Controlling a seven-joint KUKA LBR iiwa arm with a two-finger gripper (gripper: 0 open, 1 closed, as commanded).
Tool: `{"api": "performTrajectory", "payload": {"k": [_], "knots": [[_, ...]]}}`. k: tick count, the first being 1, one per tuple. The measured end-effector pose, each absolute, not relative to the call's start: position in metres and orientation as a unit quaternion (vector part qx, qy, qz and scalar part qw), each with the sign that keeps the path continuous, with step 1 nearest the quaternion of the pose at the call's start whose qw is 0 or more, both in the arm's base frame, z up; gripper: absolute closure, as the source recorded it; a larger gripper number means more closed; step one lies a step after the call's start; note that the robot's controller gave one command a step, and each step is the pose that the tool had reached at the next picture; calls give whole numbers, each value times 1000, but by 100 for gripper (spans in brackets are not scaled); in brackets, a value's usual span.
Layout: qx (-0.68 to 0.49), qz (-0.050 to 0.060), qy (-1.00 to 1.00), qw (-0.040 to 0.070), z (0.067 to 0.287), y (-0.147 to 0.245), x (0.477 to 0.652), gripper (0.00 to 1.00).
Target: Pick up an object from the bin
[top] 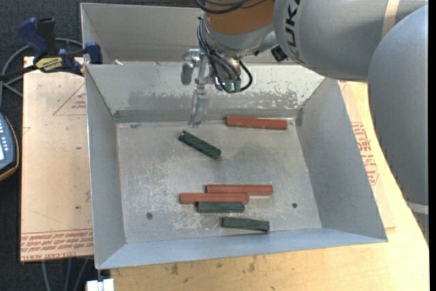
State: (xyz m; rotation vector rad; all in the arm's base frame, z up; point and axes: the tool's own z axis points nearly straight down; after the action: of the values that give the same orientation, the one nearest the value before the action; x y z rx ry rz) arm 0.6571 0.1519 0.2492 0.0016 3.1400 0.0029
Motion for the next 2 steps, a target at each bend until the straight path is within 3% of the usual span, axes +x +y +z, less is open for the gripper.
{"api": "performTrajectory", "payload": {"k": [1, 2], "knots": [[-52, 0, 999, -3, 65, 78, 631, 0], [-53, 1, 999, 2, 71, 80, 634, 100]]}}
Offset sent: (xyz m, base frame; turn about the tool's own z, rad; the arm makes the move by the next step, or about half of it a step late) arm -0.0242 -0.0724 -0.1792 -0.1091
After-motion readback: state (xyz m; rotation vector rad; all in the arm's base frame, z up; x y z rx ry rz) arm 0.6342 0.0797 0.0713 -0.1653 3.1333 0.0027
